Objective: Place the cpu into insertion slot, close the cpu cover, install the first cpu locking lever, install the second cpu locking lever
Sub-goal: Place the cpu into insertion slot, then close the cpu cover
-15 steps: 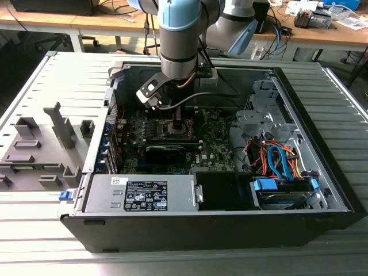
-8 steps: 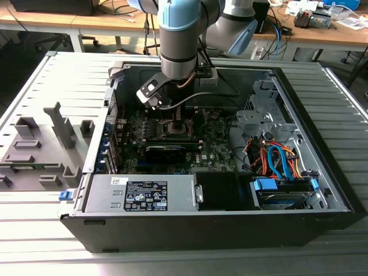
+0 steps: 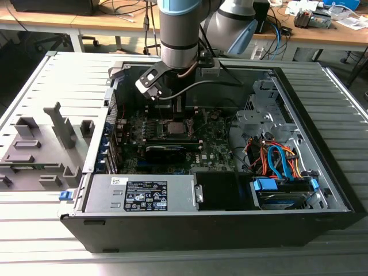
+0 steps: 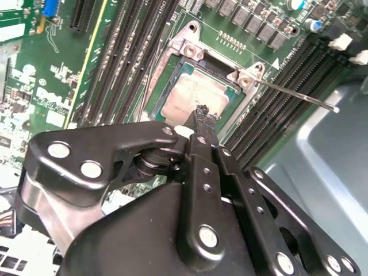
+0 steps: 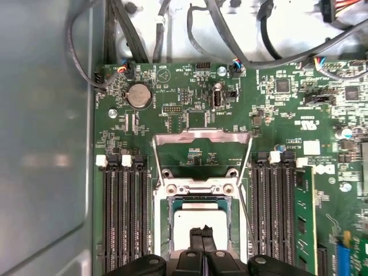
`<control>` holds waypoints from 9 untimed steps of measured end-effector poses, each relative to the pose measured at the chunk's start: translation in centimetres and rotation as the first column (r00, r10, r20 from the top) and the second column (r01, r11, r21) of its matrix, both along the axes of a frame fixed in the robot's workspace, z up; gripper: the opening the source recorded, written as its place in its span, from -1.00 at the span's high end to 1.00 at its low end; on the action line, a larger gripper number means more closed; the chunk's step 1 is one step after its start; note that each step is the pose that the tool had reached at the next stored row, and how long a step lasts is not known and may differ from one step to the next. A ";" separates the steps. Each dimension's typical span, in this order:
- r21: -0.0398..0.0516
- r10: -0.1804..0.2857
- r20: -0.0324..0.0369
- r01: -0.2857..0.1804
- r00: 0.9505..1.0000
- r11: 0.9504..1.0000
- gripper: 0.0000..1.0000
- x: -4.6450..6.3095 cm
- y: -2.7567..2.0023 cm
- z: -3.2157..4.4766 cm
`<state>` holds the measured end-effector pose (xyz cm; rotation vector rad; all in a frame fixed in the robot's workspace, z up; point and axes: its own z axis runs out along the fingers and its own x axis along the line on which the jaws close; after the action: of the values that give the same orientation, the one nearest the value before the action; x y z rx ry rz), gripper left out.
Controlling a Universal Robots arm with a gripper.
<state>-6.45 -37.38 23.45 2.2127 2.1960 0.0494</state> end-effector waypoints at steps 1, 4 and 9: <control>0.000 0.000 0.000 0.000 1.000 1.000 0.79 0.0 0.00 0.18; 0.000 0.000 0.000 0.000 1.000 1.000 0.79 0.0 0.00 0.36; 0.000 0.000 0.000 0.000 1.000 1.000 0.79 0.0 0.00 0.43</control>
<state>-6.45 -37.38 23.88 2.2127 2.1960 0.0494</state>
